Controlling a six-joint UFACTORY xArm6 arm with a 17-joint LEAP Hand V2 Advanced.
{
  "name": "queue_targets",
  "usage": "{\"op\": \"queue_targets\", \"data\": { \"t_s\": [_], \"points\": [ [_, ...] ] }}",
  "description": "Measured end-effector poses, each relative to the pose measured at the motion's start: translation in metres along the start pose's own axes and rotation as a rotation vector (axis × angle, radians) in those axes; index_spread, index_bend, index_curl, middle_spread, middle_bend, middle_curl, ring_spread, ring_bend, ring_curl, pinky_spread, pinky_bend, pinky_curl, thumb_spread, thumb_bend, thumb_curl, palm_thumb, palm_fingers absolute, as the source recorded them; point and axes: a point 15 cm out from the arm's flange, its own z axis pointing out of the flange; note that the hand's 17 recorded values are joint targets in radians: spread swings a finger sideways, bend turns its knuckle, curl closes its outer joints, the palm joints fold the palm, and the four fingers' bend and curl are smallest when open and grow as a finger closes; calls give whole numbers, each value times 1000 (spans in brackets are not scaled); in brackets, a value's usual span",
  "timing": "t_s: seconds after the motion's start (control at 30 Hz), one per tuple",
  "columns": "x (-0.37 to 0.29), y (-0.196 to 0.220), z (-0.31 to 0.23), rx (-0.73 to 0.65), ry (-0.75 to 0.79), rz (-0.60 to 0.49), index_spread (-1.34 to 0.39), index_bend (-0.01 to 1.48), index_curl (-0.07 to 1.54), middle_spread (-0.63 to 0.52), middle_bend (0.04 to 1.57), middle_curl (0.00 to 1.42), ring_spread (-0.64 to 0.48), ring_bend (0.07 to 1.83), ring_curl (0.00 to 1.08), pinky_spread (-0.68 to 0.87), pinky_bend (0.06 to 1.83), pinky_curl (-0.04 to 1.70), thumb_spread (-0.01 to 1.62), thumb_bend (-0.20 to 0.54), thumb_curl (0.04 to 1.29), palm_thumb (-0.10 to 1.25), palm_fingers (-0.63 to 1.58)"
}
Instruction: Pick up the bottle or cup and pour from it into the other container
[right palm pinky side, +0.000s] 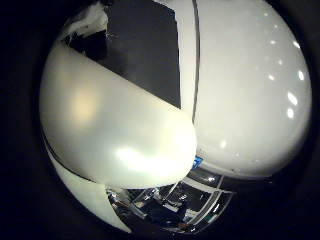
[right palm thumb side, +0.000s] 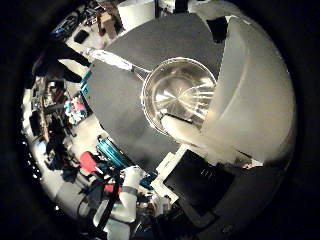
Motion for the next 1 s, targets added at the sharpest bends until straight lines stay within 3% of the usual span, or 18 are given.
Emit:
{"op": "queue_targets", "data": {
  "t_s": [0.17,1.0],
  "points": [
    [12,-2,-5,-35,123,-42,-406,705,975,-301,1156,1054,-297,1408,883,-254,1237,1229,863,-24,576,855,811],
    [7,-1,-10,-56,157,-71,-469,620,1030,-318,1131,1087,-297,1406,891,-247,1265,1183,825,-28,597,850,799]
  ]
}}
